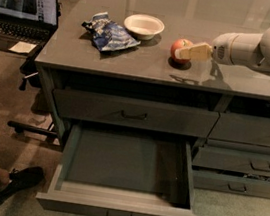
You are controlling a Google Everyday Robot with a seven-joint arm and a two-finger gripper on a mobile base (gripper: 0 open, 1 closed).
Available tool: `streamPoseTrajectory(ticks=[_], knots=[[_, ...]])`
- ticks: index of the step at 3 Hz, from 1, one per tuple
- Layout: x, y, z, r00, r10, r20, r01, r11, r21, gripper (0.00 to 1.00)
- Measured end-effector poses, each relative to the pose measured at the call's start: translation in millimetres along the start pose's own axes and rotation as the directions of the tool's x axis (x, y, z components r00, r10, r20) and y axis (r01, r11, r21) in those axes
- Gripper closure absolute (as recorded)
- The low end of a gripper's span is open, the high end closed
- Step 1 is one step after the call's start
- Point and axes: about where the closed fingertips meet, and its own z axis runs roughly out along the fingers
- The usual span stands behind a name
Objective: Place apple into middle drawer
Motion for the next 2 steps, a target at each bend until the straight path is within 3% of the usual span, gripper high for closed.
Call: streamPoseTrajectory(ticks=[2], knots=[[-13,17,33,0.998,-0.058,-0.003,0.057,0.9946,-0.086,0.00]])
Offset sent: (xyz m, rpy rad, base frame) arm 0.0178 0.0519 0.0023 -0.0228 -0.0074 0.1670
